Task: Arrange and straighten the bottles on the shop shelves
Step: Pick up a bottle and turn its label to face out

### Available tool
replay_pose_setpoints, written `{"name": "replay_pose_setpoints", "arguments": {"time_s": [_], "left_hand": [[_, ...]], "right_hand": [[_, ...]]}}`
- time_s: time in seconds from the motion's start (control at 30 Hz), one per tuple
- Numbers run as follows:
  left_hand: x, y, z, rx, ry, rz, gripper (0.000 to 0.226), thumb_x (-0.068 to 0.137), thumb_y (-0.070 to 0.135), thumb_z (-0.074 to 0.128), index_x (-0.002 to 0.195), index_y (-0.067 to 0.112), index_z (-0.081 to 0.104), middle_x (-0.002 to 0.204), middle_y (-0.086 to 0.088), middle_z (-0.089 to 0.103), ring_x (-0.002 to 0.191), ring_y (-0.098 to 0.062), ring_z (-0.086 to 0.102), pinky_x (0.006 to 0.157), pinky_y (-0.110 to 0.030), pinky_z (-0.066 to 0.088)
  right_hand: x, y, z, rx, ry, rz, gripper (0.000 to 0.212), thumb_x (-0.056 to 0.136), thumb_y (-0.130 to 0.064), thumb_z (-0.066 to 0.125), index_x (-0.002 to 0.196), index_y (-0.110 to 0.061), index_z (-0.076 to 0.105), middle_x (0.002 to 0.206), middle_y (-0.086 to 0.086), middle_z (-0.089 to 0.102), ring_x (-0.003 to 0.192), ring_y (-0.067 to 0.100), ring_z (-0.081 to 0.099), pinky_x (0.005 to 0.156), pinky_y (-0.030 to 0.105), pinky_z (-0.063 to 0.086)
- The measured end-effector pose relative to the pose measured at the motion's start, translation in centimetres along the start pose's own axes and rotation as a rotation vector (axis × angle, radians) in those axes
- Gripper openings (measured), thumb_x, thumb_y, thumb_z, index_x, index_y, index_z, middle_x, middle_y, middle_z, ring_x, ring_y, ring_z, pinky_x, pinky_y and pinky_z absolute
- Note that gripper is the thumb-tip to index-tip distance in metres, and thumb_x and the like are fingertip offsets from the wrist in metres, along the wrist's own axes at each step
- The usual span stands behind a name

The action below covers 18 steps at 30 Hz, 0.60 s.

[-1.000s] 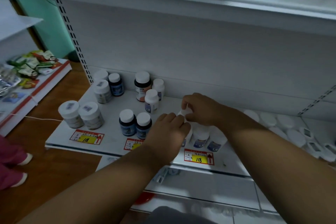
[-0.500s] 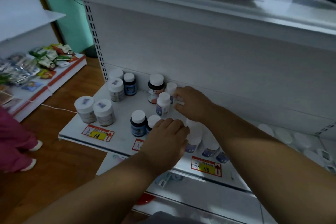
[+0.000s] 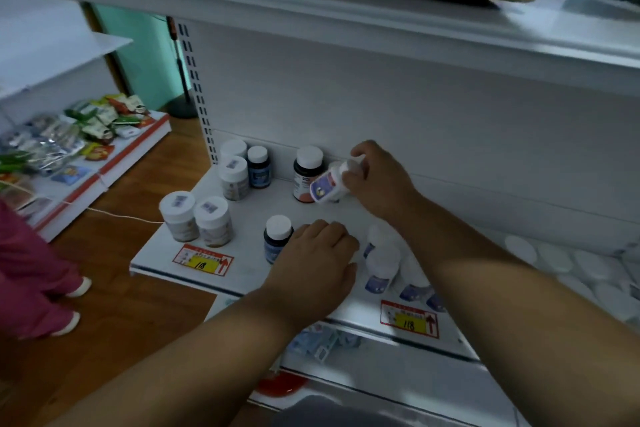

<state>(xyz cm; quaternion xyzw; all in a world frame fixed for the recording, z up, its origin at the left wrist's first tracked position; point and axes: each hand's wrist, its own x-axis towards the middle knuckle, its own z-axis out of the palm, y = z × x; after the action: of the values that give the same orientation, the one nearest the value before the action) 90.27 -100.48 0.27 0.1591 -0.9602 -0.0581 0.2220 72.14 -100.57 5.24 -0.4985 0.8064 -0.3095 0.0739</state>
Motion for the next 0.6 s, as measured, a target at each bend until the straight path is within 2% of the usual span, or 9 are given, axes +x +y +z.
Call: {"name": "replay_pose_setpoints", "arguments": {"time_s": [0.1,0.17,0.27,0.33,0.4,0.5,0.6], "left_hand": [[1.4,0.5,0.7,-0.086,-0.002,0.035,0.034,0.08,0.028,0.067,0.11,0.012,0.063,0.104,-0.007,0.061,0.091,-0.029,0.057,0.078,-0.039,0.048],[2.8,1.1,1.4,-0.105,-0.074,0.054,0.051,0.081,0.039,0.064,0.124,0.013,0.055,0.121,-0.007,0.055,0.106,-0.029,0.052,0.089,-0.041,0.043],[4.9,2.1,3.1,-0.033,-0.23,0.064,0.084,0.08,0.061,0.057,0.145,0.016,0.028,0.151,-0.008,0.028,0.134,-0.029,0.03,0.108,-0.042,0.026],[6.0,2.6,4.2,-0.01,-0.312,0.042,0.099,0.079,0.07,0.053,0.151,0.016,0.01,0.16,-0.007,0.006,0.144,-0.028,0.009,0.114,-0.043,0.014],[6.5,2.9,5.2,-0.006,-0.387,0.012,0.107,0.077,0.075,0.05,0.152,0.017,0.0,0.161,-0.005,-0.008,0.147,-0.027,-0.005,0.116,-0.043,0.007],[6.4,3.2,6.4,0.015,-0.41,-0.007,0.109,0.076,0.077,0.048,0.152,0.014,0.001,0.161,-0.008,-0.006,0.147,-0.028,-0.007,0.116,-0.043,0.006],[6.2,3.8,7.3,0.013,-0.362,-0.047,0.108,0.075,0.076,0.049,0.152,0.012,0.006,0.161,-0.01,0.0,0.147,-0.03,-0.003,0.116,-0.042,0.007]], "right_hand": [[-1.8,2.3,-4.2,-0.047,0.091,0.058,0.033,0.087,-0.036,0.058,0.116,-0.02,0.054,0.1,-0.001,0.057,0.085,0.016,0.054,0.072,0.026,0.037],[-3.2,4.2,-6.5,-0.162,0.089,0.106,0.029,0.086,-0.038,0.059,0.11,-0.021,0.055,0.1,-0.001,0.054,0.085,0.017,0.052,0.071,0.026,0.036],[-4.8,6.6,-7.8,-0.267,0.031,0.093,0.028,0.085,-0.033,0.063,0.105,-0.014,0.058,0.101,0.007,0.054,0.089,0.022,0.054,0.071,0.028,0.041],[-5.5,7.6,-7.2,-0.299,-0.045,0.087,0.03,0.084,-0.03,0.065,0.106,-0.009,0.06,0.105,0.012,0.056,0.096,0.026,0.055,0.074,0.031,0.043],[-5.7,8.2,-6.3,-0.332,-0.135,0.111,0.033,0.083,-0.029,0.065,0.109,-0.009,0.059,0.108,0.013,0.055,0.098,0.027,0.054,0.073,0.029,0.041],[-5.6,8.4,-4.7,-0.388,-0.255,0.13,0.038,0.082,-0.03,0.065,0.113,-0.009,0.059,0.11,0.012,0.055,0.097,0.027,0.055,0.074,0.029,0.041],[-5.5,8.6,-3.7,-0.359,-0.313,0.111,0.029,0.084,-0.027,0.062,0.102,-0.004,0.065,0.101,0.011,0.064,0.092,0.024,0.059,0.07,0.029,0.043]]}}
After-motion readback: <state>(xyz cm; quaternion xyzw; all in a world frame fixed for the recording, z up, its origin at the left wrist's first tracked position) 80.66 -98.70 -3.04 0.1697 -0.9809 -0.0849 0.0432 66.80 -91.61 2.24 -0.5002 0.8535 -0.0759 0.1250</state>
